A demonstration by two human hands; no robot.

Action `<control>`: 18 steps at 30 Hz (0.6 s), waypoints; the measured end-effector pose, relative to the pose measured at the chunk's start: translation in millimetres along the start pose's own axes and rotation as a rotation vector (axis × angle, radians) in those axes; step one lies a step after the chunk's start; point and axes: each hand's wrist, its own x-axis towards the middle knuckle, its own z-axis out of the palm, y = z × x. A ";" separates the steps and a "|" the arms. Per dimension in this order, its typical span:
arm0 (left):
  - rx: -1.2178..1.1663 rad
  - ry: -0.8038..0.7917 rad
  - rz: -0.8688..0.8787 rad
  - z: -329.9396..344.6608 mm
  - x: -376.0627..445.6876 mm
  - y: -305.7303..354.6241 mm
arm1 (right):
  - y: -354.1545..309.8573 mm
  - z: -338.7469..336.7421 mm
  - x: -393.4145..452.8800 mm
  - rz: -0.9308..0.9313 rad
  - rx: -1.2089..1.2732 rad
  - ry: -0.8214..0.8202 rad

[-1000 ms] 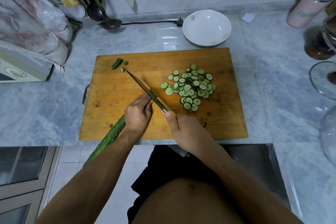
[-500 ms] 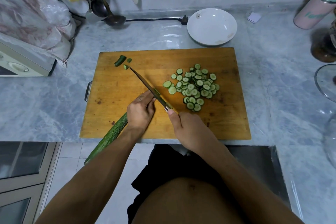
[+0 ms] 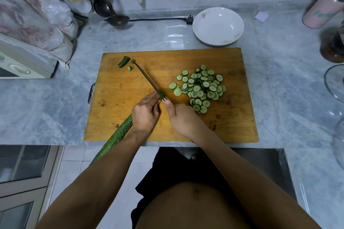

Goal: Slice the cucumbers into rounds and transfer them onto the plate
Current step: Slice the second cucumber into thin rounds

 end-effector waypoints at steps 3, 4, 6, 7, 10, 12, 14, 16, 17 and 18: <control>0.000 0.012 0.007 1.2 -2.5 -2.2 | 2.2 2.2 7.1 0.009 0.001 0.010; 0.000 0.018 0.006 0.9 -1.8 -2.2 | 2.0 2.6 7.0 0.001 0.000 0.014; -0.006 0.026 0.010 -0.1 0.0 -2.3 | 2.7 3.1 4.9 -0.009 0.002 0.025; -0.011 0.028 0.012 -0.3 -0.2 -2.2 | 3.6 2.3 3.7 -0.010 0.002 0.029; -0.032 0.018 0.014 -2.8 -1.9 1.1 | 8.0 -5.6 2.6 -0.014 0.006 0.051; -0.033 0.016 0.027 -5.4 -3.1 2.7 | 11.8 -14.1 -0.5 -0.023 0.006 0.076; -0.030 -0.005 0.039 -8.0 -4.4 3.3 | 16.2 -22.6 -7.2 -0.039 0.030 0.088; -0.023 -0.030 0.055 -9.8 -5.4 2.3 | 18.7 -29.4 -15.2 -0.052 0.071 0.084; -0.024 -0.037 0.060 -10.6 -5.4 1.5 | 19.0 -31.5 -19.0 -0.061 0.073 0.084; -0.028 -0.038 0.058 -11.1 -5.2 0.6 | 18.6 -32.6 -22.5 -0.068 0.063 0.081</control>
